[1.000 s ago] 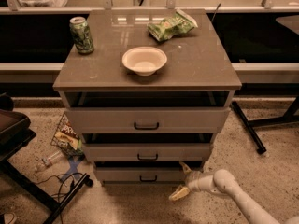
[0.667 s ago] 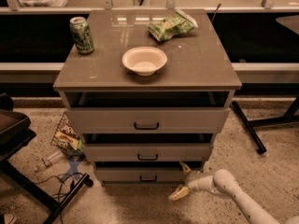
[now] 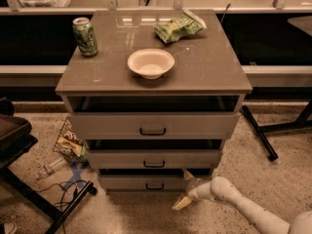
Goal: Open bottom drawer
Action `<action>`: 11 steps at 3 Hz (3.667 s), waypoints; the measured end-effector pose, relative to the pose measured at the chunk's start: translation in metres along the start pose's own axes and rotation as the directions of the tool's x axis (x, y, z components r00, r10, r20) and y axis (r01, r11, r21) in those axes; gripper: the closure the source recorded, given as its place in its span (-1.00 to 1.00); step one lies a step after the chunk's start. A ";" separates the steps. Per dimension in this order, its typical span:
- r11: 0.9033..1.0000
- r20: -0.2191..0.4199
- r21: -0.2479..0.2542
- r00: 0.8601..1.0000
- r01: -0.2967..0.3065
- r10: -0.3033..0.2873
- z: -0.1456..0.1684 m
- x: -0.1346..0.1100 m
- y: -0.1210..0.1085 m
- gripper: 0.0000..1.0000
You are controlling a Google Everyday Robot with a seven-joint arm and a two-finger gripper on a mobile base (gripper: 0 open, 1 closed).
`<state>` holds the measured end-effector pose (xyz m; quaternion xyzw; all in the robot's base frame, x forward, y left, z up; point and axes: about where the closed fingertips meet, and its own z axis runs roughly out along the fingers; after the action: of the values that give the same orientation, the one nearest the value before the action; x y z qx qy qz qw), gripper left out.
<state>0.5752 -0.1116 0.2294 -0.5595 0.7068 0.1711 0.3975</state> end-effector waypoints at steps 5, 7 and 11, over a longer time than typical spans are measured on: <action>0.992 -0.130 -0.079 0.986 0.095 -0.104 0.061 0.011 -0.008 -0.65; 0.992 -0.127 -0.086 0.986 0.094 -0.104 0.065 0.010 -0.004 0.28; 0.994 -0.139 -0.082 0.987 0.069 -0.080 0.048 0.010 0.009 1.00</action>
Offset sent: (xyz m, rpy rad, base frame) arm 0.0182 0.0170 -0.0299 -0.0835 0.0266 0.0345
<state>0.5837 -0.0824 0.1905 -0.6112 0.7048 0.1427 0.3305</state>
